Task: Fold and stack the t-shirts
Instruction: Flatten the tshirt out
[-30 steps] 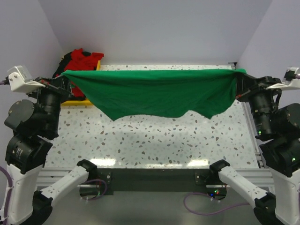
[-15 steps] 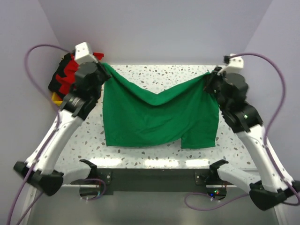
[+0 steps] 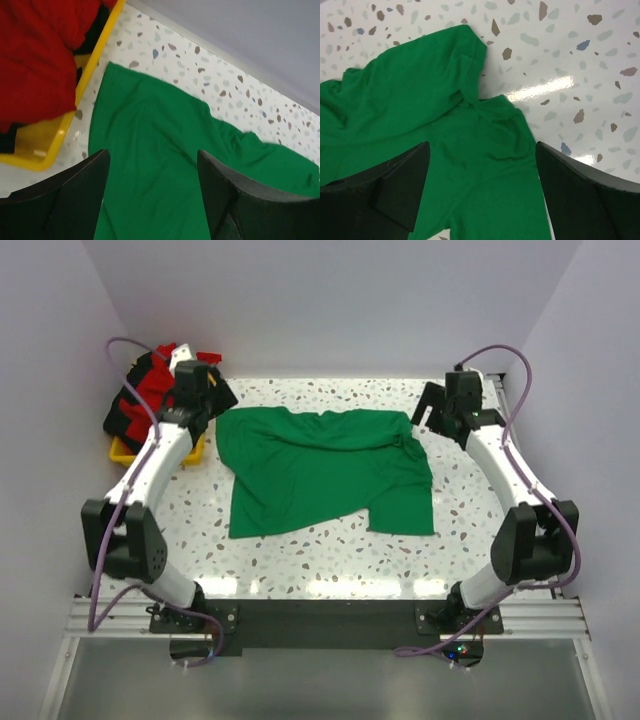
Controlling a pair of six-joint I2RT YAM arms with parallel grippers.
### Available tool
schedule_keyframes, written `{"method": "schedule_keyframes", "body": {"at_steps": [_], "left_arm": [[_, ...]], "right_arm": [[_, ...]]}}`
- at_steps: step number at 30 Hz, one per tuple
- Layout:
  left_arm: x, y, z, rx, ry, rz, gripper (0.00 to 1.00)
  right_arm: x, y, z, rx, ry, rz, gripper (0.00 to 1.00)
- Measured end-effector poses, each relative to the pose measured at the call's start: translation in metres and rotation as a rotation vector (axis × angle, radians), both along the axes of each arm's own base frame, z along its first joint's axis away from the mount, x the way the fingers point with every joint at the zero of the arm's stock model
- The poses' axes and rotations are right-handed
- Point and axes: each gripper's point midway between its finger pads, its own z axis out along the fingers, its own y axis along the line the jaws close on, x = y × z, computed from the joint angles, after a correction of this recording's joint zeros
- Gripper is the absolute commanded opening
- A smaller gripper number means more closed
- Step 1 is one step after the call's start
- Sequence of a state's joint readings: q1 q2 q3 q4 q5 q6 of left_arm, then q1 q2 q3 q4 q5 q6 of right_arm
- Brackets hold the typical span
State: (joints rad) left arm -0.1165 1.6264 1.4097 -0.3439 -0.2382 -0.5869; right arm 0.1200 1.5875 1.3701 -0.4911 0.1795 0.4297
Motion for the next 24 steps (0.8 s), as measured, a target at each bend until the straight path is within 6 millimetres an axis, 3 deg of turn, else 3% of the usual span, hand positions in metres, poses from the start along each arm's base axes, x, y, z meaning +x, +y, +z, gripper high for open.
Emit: {"method": "schedule_keyframes", "body": {"at_steps": [4,6,7,8,12,17,24], "left_arm": [[-0.072,-0.005,0.008,-0.081,-0.044,0.006,0.71],[-0.108,-0.002,-0.001,-0.123,-0.061,0.032,0.68],[-0.126,0.001,-0.011,-0.137,-0.051,0.046,0.65],[-0.141,0.003,-0.025,-0.148,-0.034,0.062,0.64],[-0.2,0.013,-0.097,-0.173,0.11,0.14,0.57],[-0.241,0.02,-0.147,-0.18,0.223,0.206,0.53],[-0.257,-0.002,-0.175,-0.17,0.3,0.152,0.53]], "right_arm": [[-0.034,0.009,0.005,0.056,-0.036,0.02,0.89],[-0.058,0.01,-0.002,0.079,-0.044,0.023,0.88],[-0.073,0.011,-0.018,0.09,-0.017,0.024,0.87],[-0.081,0.011,-0.018,0.097,-0.023,0.024,0.87],[-0.114,0.011,-0.054,0.123,0.037,0.018,0.85],[-0.128,0.014,-0.079,0.144,0.099,0.021,0.84],[-0.12,0.016,-0.084,0.15,0.092,0.026,0.84]]}}
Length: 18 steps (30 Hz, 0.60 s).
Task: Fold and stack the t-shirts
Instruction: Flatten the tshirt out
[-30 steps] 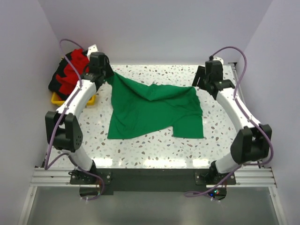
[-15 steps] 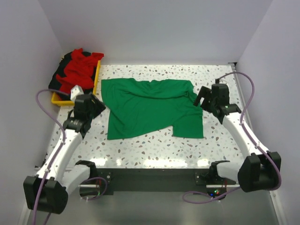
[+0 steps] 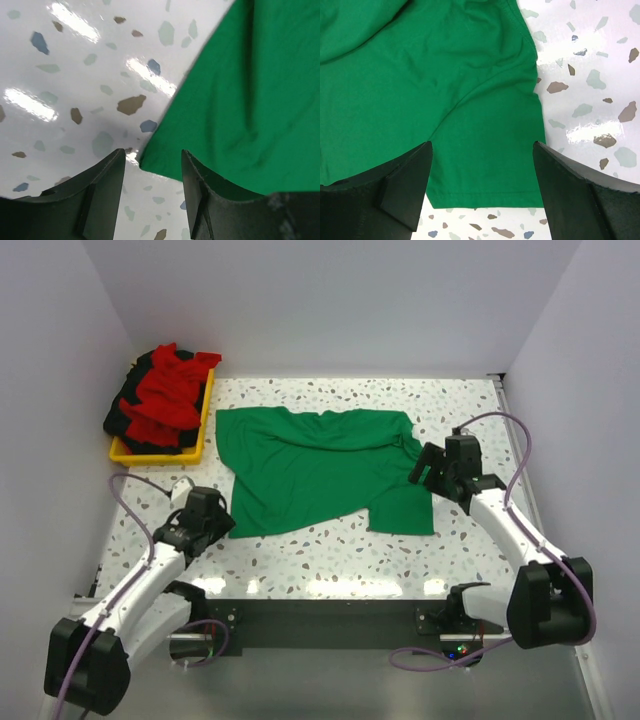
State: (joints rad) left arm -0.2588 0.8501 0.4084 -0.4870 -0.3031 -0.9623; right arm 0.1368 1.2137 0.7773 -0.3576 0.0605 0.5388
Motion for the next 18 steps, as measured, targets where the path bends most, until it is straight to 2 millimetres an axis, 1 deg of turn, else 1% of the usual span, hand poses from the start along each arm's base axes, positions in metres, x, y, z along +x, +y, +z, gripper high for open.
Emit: {"method": "schedule_keyframes", "body": {"at_steps": [2,4,7,10,13,14,18], "left_arm": [[-0.002,-0.012,-0.004,0.006,0.011,-0.039,0.53],[-0.005,-0.02,-0.009,0.011,0.033,-0.063,0.53],[-0.009,-0.021,-0.018,0.03,0.066,-0.057,0.52],[-0.01,-0.019,-0.019,0.045,0.07,-0.039,0.51],[-0.009,-0.019,-0.019,0.049,0.065,-0.031,0.45],[-0.009,-0.019,-0.02,0.051,0.066,-0.032,0.41],[-0.009,-0.02,-0.024,0.057,0.079,-0.035,0.36]], "right_arm": [[0.001,0.0,-0.003,-0.001,0.006,0.0,0.84],[0.002,0.0,-0.006,-0.003,0.015,0.001,0.84],[0.002,0.0,-0.007,-0.005,0.018,0.001,0.84],[0.003,0.0,-0.007,-0.006,0.015,0.002,0.84],[0.004,0.0,-0.01,-0.007,0.022,0.003,0.84],[0.004,0.0,-0.012,-0.007,0.027,0.003,0.84],[0.003,0.0,-0.021,-0.014,0.058,0.006,0.84]]}}
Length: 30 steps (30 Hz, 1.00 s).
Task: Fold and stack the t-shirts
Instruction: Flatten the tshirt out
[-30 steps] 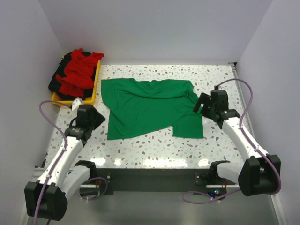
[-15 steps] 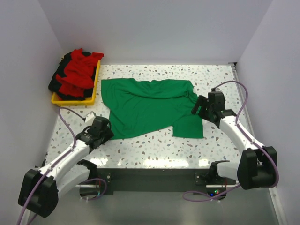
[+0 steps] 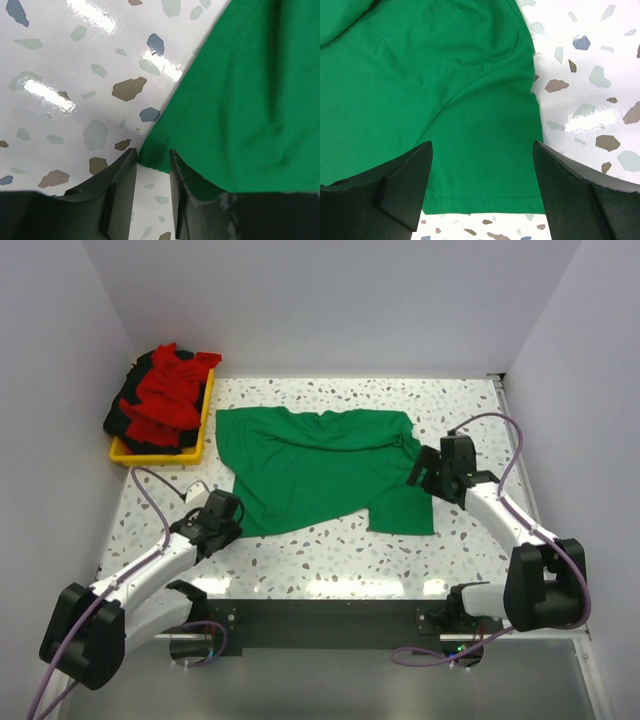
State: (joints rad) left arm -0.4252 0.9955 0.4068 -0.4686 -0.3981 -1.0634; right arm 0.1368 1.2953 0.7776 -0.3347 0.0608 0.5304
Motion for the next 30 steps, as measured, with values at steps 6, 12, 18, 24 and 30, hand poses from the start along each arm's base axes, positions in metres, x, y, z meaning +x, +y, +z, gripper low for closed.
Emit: {"method": "schedule_keyframes", "body": {"at_steps": [6,12,18,24,30], "left_arm": [[0.001,-0.001,-0.004,0.002,0.004,-0.003,0.33],[0.006,-0.002,-0.007,0.005,-0.005,-0.003,0.14],[0.007,0.0,-0.007,0.021,-0.005,0.001,0.0],[0.016,0.01,0.03,0.062,-0.064,0.037,0.0],[0.036,0.024,0.112,0.063,-0.271,0.12,0.0]], "right_arm": [[0.003,0.0,-0.002,-0.004,0.009,0.003,0.84],[0.01,0.001,0.005,-0.004,-0.007,0.007,0.84],[0.014,0.002,0.007,-0.008,-0.006,0.011,0.85],[0.024,0.002,0.011,-0.015,-0.01,0.015,0.85],[0.029,0.002,0.003,-0.022,0.019,0.018,0.85]]}}
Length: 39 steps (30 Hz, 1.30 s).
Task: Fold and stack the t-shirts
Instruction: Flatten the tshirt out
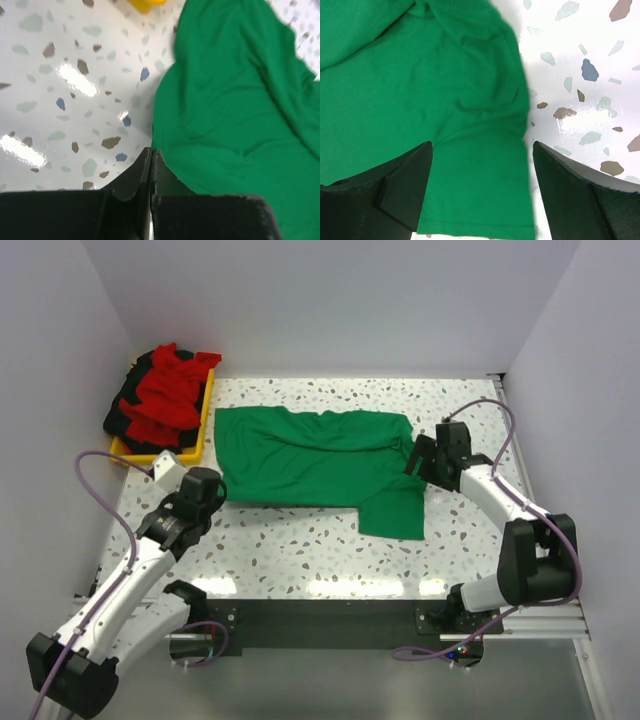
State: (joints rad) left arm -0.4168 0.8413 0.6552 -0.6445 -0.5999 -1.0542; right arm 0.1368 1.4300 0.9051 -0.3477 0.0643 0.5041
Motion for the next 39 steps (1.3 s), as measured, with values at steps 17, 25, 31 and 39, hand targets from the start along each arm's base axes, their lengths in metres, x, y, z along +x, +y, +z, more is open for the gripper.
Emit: {"method": "schedule_keyframes", "body": {"at_steps": [17,25,31,39], "left_arm": [[-0.009,0.032,0.029,0.07,-0.033,0.075,0.0],[-0.009,0.033,0.029,0.081,-0.026,0.068,0.0],[-0.008,0.033,0.029,0.087,-0.027,0.059,0.0],[-0.006,0.03,0.03,0.094,-0.024,0.035,0.0]], "right_arm": [[-0.024,0.003,-0.047,0.031,0.101,-0.01,0.61],[-0.026,0.011,-0.064,0.084,0.115,-0.032,0.49],[-0.014,0.019,-0.065,0.112,0.079,-0.047,0.36],[-0.006,0.03,-0.069,0.157,0.069,-0.049,0.0]]}}
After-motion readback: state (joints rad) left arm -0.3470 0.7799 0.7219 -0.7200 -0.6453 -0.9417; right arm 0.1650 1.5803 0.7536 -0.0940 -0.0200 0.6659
